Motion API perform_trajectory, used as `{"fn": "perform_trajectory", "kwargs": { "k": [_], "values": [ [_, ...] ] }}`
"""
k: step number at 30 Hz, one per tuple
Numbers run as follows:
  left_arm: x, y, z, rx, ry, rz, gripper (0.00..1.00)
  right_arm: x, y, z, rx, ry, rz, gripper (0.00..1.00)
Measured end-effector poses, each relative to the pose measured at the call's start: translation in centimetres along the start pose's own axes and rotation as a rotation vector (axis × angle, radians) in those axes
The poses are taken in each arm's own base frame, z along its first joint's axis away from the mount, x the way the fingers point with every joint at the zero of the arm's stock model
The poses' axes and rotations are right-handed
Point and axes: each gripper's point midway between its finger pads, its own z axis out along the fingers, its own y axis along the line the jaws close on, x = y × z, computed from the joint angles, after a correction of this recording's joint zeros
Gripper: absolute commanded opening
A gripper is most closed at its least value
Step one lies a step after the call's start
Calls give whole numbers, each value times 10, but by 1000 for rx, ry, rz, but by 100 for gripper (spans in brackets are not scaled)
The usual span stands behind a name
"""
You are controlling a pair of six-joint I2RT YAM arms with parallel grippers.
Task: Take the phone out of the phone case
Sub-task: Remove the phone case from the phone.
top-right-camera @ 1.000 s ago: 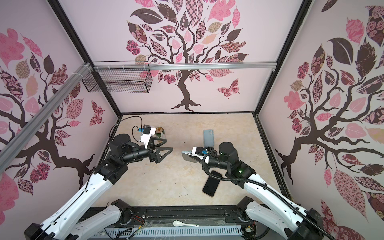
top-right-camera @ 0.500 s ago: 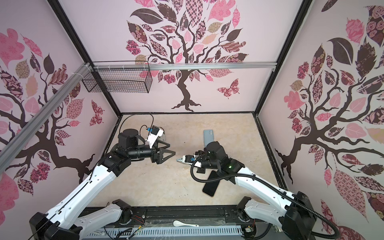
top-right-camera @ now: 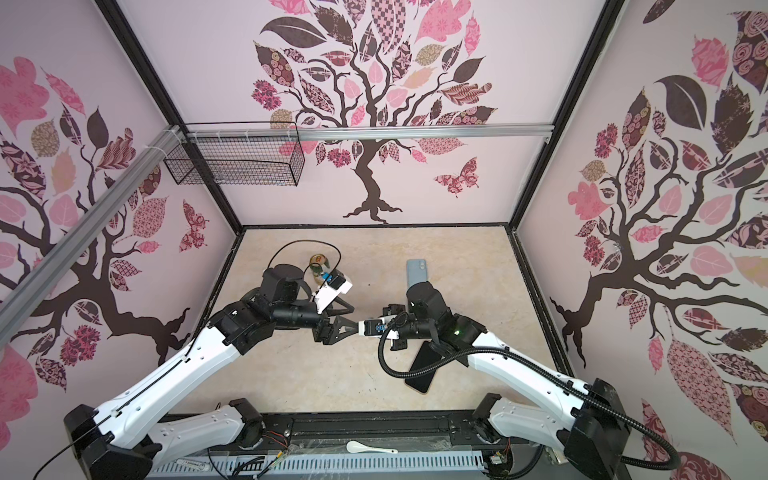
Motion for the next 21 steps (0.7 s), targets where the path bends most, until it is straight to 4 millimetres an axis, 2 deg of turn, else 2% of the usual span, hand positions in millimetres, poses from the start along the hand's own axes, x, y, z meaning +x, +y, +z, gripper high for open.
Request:
{"fn": "perform_trajectory", "kwargs": {
  "k": [5,9,21],
  "values": [
    [4,3,9,-6,27,-3,55,0,5,2,-18,-1,-1,0],
    [3,4,10,-8,28,-4,51,-1,7,3,-26,-3,-2,0],
    [6,1,16,15,45,13,51,-4,9,4,-39,-15,1,0]
  ]
}}
